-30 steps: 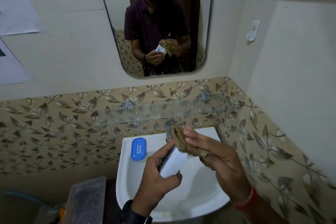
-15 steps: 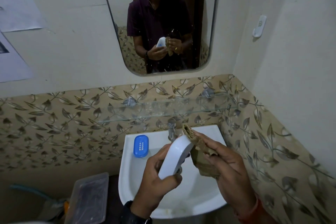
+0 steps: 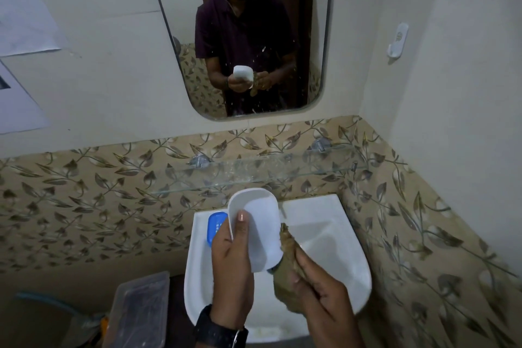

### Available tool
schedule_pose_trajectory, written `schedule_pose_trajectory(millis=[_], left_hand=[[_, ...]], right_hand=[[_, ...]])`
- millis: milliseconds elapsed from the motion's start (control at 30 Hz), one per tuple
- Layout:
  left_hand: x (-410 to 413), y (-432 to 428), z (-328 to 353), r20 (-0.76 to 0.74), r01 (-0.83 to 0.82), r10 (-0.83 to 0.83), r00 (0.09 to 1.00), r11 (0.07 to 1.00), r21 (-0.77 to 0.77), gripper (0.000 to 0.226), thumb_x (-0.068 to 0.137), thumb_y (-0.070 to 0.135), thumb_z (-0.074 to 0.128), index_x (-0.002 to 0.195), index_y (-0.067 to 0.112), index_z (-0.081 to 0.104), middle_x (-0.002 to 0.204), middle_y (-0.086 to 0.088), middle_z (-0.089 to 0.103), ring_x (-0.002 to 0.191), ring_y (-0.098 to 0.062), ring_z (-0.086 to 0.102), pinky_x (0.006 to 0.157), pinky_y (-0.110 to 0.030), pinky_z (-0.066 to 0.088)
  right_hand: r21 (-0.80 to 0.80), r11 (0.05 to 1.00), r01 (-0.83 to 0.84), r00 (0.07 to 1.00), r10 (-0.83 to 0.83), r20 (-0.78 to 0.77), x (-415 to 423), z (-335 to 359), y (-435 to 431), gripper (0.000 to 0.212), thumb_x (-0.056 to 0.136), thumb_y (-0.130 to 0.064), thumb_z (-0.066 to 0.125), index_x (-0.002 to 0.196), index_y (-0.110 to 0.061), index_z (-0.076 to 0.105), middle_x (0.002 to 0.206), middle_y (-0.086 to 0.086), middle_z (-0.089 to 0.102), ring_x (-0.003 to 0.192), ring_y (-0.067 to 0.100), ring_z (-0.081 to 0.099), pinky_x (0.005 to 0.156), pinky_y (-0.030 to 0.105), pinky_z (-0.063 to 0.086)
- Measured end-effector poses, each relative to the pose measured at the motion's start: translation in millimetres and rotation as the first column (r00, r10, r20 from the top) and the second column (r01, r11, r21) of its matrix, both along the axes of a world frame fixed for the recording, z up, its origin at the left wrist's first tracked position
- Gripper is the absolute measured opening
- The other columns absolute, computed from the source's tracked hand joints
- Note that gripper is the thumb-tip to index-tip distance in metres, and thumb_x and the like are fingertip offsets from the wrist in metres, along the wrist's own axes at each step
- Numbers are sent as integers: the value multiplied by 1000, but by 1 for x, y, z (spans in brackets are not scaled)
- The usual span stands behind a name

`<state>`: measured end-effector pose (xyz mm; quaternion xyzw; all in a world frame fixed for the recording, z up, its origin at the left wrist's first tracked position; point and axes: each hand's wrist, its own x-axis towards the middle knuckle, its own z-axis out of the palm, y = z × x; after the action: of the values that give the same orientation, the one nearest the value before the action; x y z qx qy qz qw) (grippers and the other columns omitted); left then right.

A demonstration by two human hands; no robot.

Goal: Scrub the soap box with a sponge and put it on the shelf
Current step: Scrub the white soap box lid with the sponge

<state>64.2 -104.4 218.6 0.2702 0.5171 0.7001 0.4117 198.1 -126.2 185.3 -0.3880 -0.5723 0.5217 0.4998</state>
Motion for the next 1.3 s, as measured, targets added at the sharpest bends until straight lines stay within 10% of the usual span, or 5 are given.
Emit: schedule_pose_trajectory(millis=[233, 600, 867, 1033, 1300], left_hand=[[2, 1, -19, -156, 153, -156, 975, 988, -34, 23, 99, 30, 54, 106, 34, 76, 102, 1, 79, 91, -14, 74, 72, -27, 60], [-10, 9, -21, 59, 40, -33, 998, 992, -122, 24, 100, 23, 56, 117, 11, 69, 115, -18, 74, 108, -39, 67, 89, -50, 55], [-2, 8, -22, -13, 113, -116, 993, 987, -114, 22, 100, 22, 55, 111, 17, 74, 107, -7, 79, 100, -30, 72, 91, -49, 55], [-4, 4, -28, 15, 27, -25, 1000, 992, -126, 24, 100, 22, 57, 120, 14, 69, 113, -9, 76, 105, -32, 70, 96, -53, 54], [7, -9, -52, -142, 164, -191, 971, 970, -180, 22, 102, 23, 55, 107, 21, 76, 103, 2, 80, 98, -20, 74, 75, -22, 57]], right_hand=[[27, 999, -23, 1000, 23, -20, 0, 30, 39, 43, 98, -7, 50, 133, -32, 54, 124, -21, 64, 124, 24, 52, 97, 49, 51], [14, 999, 45, 999, -45, -3, -8, -6, -15, 58, 93, 8, 52, 120, -43, 62, 128, -25, 61, 125, -3, 50, 106, 16, 39], [2, 1000, 25, 999, -25, -40, -7, 34, 45, 42, 98, -6, 50, 129, -34, 58, 125, -21, 64, 118, 12, 60, 92, 55, 52], [-26, 999, -28, 999, 27, -32, -2, 1, -2, 45, 96, -10, 56, 120, -47, 61, 127, -27, 61, 124, -4, 52, 102, 22, 44], [-15, 998, 55, 998, -54, 26, 1, 21, 37, 43, 97, 0, 50, 132, -23, 56, 128, -12, 65, 112, 1, 60, 98, 26, 46]])
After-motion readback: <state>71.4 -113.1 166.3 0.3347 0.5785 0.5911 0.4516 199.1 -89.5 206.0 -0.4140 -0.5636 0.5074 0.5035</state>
